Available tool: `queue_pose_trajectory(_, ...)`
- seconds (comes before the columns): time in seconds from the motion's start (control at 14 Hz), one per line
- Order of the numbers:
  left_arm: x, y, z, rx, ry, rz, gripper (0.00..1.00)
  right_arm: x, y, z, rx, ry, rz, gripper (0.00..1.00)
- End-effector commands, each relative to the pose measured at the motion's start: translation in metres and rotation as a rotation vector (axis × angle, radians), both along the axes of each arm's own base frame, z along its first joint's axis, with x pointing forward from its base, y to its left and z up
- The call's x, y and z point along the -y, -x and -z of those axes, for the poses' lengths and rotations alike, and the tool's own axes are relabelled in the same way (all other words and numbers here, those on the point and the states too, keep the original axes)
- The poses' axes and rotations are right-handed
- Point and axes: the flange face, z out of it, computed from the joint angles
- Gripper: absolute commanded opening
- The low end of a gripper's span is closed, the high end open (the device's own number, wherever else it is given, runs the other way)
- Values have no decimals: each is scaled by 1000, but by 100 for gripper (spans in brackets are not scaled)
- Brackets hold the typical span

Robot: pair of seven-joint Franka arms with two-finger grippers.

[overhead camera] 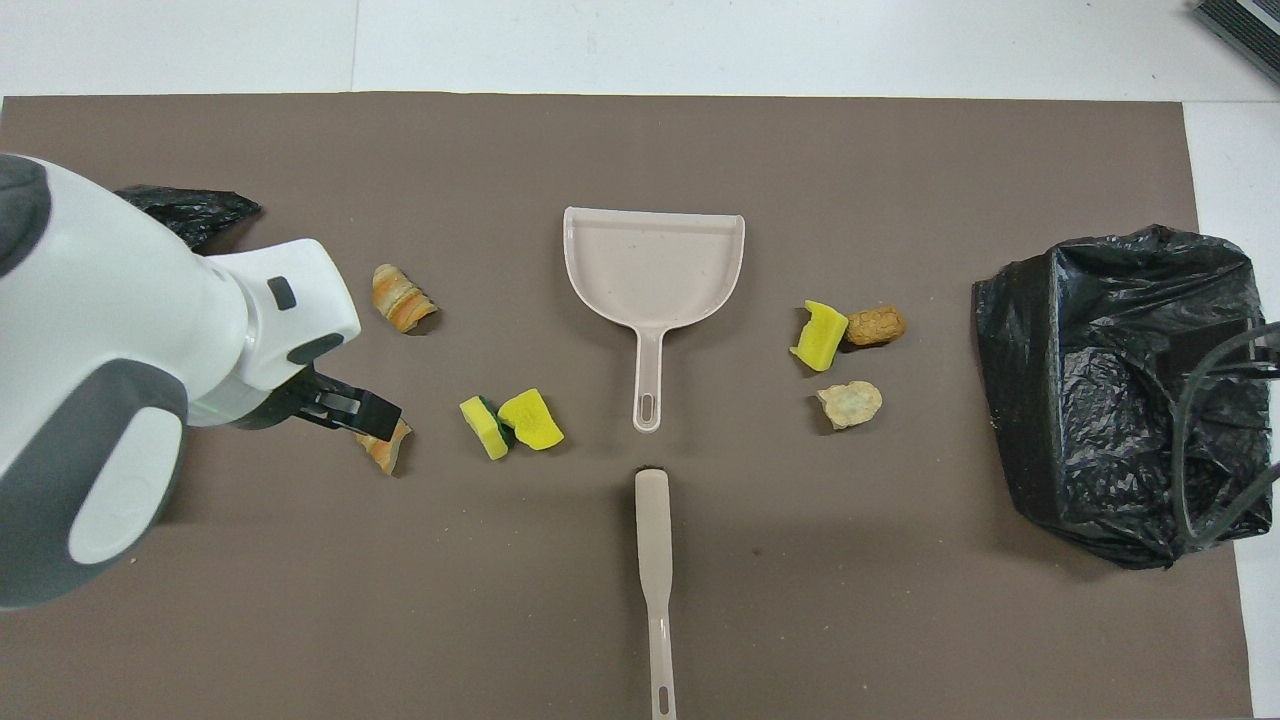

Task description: Sweep and dump trash in bin

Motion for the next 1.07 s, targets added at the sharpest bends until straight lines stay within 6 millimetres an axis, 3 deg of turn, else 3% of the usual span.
queue_pose_trajectory(0.0, 30, 33, 15, 17, 16, 63, 100, 4, 6, 1, -15, -5, -16, 100)
queue_pose_trajectory(0.21, 74, 72, 42, 12, 0, -5, 100, 4, 7, 1, -15, -5, -14, 100)
queue_pose_trajectory(0.5, 123, 111, 81, 14, 7, -35, 100, 4, 6, 1, -15, -5, -16, 100)
queue_pose_trajectory(0.79, 192, 182, 127, 45, 35, -120, 100, 4, 7, 1, -17, -5, -19, 100)
queue_pose_trajectory(1.0, 222, 223, 154, 63, 57, -165, 100, 5, 7, 0, -15, -5, -19, 100)
